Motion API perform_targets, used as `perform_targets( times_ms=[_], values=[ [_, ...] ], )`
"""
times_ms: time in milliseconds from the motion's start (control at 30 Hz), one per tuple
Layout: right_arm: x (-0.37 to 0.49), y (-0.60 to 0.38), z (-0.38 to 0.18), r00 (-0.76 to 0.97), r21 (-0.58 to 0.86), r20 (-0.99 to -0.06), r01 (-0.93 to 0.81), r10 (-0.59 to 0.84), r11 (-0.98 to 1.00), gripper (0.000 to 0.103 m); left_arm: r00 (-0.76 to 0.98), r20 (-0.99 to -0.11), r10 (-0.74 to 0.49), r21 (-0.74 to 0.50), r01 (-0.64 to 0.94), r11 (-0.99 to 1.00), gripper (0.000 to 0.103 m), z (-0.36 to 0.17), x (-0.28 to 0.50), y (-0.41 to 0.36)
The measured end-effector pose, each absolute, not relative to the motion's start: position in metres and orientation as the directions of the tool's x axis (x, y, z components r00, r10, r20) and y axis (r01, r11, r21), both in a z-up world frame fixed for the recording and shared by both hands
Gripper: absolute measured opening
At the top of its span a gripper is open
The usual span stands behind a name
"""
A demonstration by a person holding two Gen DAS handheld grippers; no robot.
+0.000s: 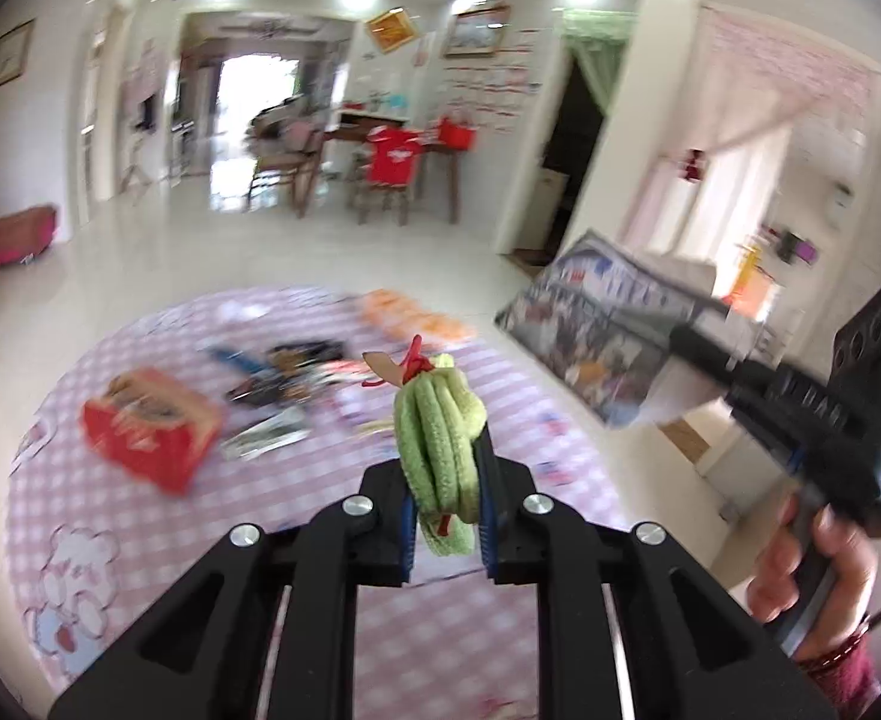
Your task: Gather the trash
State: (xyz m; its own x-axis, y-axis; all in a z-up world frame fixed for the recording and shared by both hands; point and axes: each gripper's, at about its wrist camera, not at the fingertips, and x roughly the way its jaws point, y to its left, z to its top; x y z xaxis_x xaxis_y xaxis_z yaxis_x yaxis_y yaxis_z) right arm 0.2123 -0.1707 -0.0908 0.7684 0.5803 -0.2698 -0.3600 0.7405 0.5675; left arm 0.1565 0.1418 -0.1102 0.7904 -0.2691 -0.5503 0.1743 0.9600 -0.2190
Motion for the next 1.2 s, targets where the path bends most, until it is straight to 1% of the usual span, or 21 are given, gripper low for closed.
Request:
perform_targets(
  times_ms=[167,300,400,467,533,667,700,767,800,833,933,1000,1200],
  values=[
    [0.181,-0.231,-0.103,0.849,0.515,-0.297,-0.243,0.437,0.822,0.010,0.728,-0.556,-0.401,-0.199,0.352,0.915,0.016,-0.102,0.173,0.053],
    [0.160,-0.283,-0.121,0.894,0.481,-0.334,-0.112,0.300,0.870,0.010,0.659,-0.598,-0.457,-0.157,0.463,0.872,0.016,-0.112,0.188,-0.020],
    [0.151,-0.317,-0.140,0.905,0.460,-0.373,-0.011,0.205,0.888,0.010,0.566,-0.643,-0.516,-0.180,0.544,0.820,0.016,-0.132,0.206,-0.073],
    [0.148,-0.337,-0.154,0.905,0.452,-0.398,0.053,0.149,0.890,0.010,0.512,-0.689,-0.513,-0.172,0.573,0.802,0.016,-0.150,0.218,-0.109],
    [0.146,-0.356,-0.170,0.900,0.426,-0.426,0.116,0.087,0.897,0.010,0.473,-0.714,-0.516,-0.170,0.598,0.783,0.016,-0.167,0.226,-0.135],
    [0.142,-0.389,-0.198,0.881,0.419,-0.472,0.204,0.020,0.885,0.010,0.365,-0.774,-0.517,-0.225,0.606,0.763,0.018,-0.208,0.252,-0.176],
    [0.144,-0.395,-0.205,0.876,0.418,-0.482,0.221,0.009,0.881,0.010,0.352,-0.785,-0.510,-0.224,0.606,0.763,0.021,-0.216,0.257,-0.184],
    [0.143,-0.404,-0.214,0.867,0.411,-0.499,0.245,-0.009,0.878,0.010,0.334,-0.809,-0.483,-0.217,0.594,0.775,0.045,-0.231,0.266,-0.199],
    [0.143,-0.408,-0.220,0.862,0.412,-0.507,0.256,-0.013,0.874,0.010,0.331,-0.819,-0.468,-0.211,0.584,0.784,0.065,-0.237,0.268,-0.205],
    [0.144,-0.412,-0.225,0.858,0.416,-0.513,0.261,-0.012,0.871,0.010,0.328,-0.826,-0.459,-0.209,0.577,0.789,0.072,-0.243,0.273,-0.206],
    [0.145,-0.419,-0.239,0.846,0.421,-0.533,0.269,-0.003,0.866,0.010,0.304,-0.848,-0.434,-0.212,0.557,0.803,0.072,-0.256,0.281,-0.212],
    [0.147,-0.417,-0.245,0.840,0.423,-0.542,0.266,0.006,0.866,0.010,0.290,-0.850,-0.440,-0.224,0.557,0.800,0.072,-0.257,0.280,-0.214],
    [0.154,-0.411,-0.248,0.829,0.428,-0.558,0.245,0.042,0.870,0.010,0.327,-0.846,-0.420,-0.195,0.544,0.816,0.075,-0.257,0.271,-0.203]
  ],
)
